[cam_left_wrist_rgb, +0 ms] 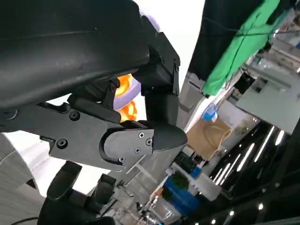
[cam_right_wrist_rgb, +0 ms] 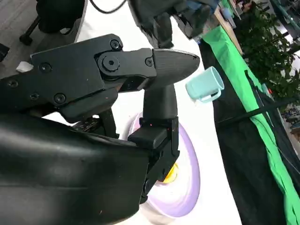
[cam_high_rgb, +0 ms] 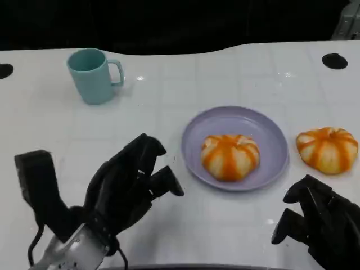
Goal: Grasp the bread from the table and place it into the plate.
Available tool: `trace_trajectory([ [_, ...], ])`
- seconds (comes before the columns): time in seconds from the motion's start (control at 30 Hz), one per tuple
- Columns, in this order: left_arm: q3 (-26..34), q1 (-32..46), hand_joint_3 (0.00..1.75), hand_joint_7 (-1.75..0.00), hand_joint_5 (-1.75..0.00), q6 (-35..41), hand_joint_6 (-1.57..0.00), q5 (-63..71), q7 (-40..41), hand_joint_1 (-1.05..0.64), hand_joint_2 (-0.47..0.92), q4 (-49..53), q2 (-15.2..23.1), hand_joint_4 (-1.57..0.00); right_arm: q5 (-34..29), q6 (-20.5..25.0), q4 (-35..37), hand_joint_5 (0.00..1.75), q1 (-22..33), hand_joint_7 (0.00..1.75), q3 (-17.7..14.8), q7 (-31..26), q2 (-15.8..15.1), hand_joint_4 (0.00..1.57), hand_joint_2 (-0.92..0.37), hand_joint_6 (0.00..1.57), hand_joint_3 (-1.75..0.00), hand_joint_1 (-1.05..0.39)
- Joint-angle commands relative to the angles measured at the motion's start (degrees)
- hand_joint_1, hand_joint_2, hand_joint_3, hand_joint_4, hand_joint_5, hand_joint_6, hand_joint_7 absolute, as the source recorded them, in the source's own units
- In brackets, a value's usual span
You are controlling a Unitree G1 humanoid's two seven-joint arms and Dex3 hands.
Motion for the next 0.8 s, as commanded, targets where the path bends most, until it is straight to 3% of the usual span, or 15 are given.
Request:
trace_trajectory([
  [0.03,0.92,2.75,0.49,-1.71,-1.75,1.5,-0.52,-1.45,1.25,-0.56,0.92,-1.68,1.43,-0.75,0.1,-0.3,-0.85,1.75,0.07,1.59,-0.08,-0.28,-0.13,0.67,-0.92,0.54,-0.33,-0.49],
  [0.8,0.26,8.77,0.47,-1.74,-1.75,0.88,-0.46,-1.33,2.61,-0.55,0.92,-3.98,2.22,-0.72,0.51,-0.02,-1.44,1.75,0.09,1.59,-0.28,-1.01,0.2,0.66,-0.92,0.53,-0.34,-0.47],
])
